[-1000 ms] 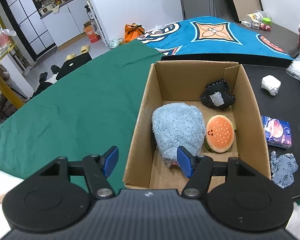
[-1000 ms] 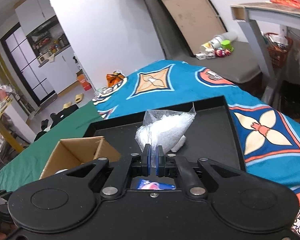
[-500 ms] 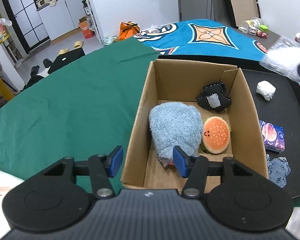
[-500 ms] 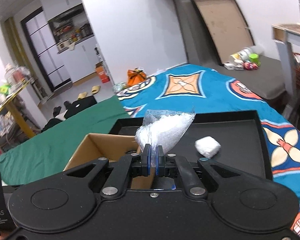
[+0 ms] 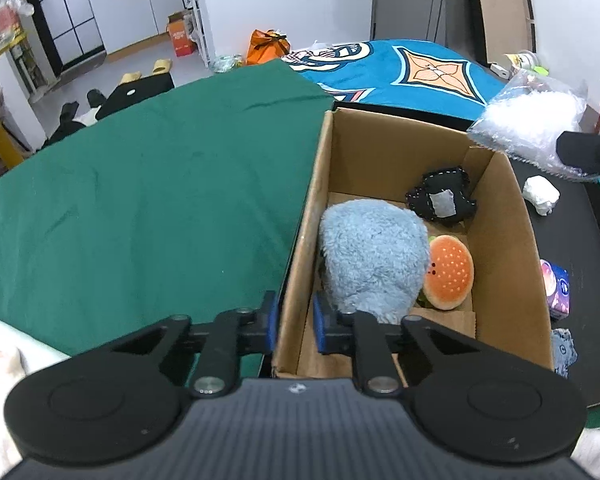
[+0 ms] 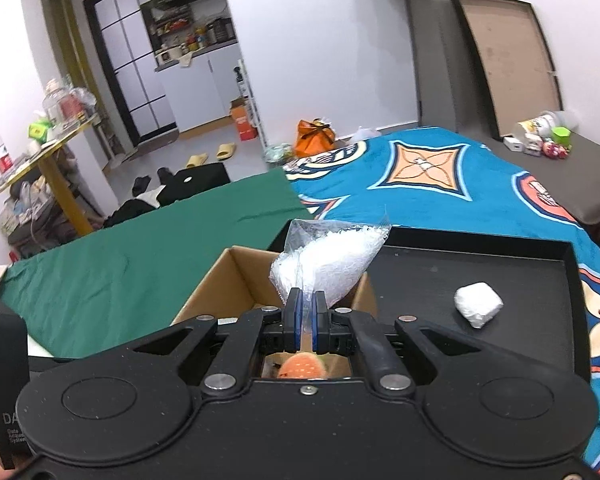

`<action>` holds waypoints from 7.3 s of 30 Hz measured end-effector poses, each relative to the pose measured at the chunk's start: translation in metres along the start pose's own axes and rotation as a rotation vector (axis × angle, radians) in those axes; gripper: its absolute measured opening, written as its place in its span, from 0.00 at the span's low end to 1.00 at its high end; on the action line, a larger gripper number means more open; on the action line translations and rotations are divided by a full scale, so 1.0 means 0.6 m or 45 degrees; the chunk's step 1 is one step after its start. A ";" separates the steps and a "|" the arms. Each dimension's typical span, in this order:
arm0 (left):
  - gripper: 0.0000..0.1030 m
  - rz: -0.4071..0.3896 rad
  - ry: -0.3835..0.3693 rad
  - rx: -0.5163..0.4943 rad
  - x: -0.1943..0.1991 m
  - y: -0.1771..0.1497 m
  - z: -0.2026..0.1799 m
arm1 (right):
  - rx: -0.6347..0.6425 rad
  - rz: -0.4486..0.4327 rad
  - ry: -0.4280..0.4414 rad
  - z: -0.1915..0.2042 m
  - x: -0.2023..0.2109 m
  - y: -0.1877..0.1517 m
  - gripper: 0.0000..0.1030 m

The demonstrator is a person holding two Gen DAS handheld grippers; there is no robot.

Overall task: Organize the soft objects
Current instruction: 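Carry the cotton bag with the right gripper into the box and release, then reach the right gripper to the blue denim plush and grasp it, then carry the denim plush with the right gripper into the box and release, then reach the right gripper to the tissue pack and grasp it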

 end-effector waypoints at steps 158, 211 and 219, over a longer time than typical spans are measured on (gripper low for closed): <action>0.19 0.051 0.004 -0.075 0.016 -0.012 -0.003 | -0.015 -0.052 -0.110 0.028 0.052 -0.046 0.12; 0.39 -0.024 0.207 -0.248 0.028 -0.016 -0.048 | -0.238 0.129 -0.156 -0.094 0.010 -0.146 0.69; 0.39 0.000 0.257 -0.303 0.015 -0.016 -0.068 | -0.262 0.178 -0.175 -0.114 -0.033 -0.167 0.81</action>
Point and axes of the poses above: each gripper's, at about its wrist camera, not at the fingertips, and x roughly against the way its jaws point, z to its left, y to its top, the point moved 1 cm from there along -x, roughly the way its jaws point, and after that the axes turned 8 degrees about x, right-handed, at the moved point
